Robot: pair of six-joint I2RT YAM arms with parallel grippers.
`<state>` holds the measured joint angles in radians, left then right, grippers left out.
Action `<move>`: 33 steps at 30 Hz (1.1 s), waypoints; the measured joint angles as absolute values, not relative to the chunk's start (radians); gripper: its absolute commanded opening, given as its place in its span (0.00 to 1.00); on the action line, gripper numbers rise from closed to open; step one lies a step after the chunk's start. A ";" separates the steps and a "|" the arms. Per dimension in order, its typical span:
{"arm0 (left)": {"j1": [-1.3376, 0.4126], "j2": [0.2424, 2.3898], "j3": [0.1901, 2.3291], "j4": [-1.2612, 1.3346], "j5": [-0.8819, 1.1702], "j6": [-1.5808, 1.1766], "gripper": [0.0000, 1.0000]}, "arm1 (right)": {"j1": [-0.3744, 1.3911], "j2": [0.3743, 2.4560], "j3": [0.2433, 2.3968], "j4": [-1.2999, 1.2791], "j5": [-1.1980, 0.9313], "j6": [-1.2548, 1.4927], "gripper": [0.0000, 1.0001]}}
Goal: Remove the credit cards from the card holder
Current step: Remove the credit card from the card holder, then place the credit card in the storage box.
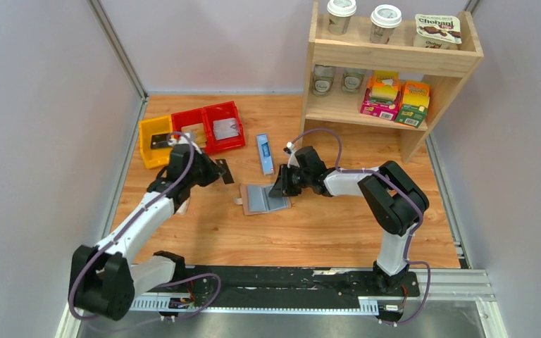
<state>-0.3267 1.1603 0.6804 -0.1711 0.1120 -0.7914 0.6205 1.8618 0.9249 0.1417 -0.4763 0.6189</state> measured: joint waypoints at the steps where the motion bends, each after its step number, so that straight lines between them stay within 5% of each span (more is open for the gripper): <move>1: -0.293 1.126 0.677 -0.178 0.098 -0.798 0.00 | 0.620 1.862 0.925 0.141 -0.476 0.618 0.21; 13: 0.094 1.010 0.653 -0.110 -0.098 -0.996 0.00 | 0.620 1.859 0.925 0.139 -0.472 0.611 0.22; 33: 0.173 1.571 0.811 0.265 -0.493 -1.455 0.00 | 0.606 1.840 0.915 0.129 -0.452 0.574 0.22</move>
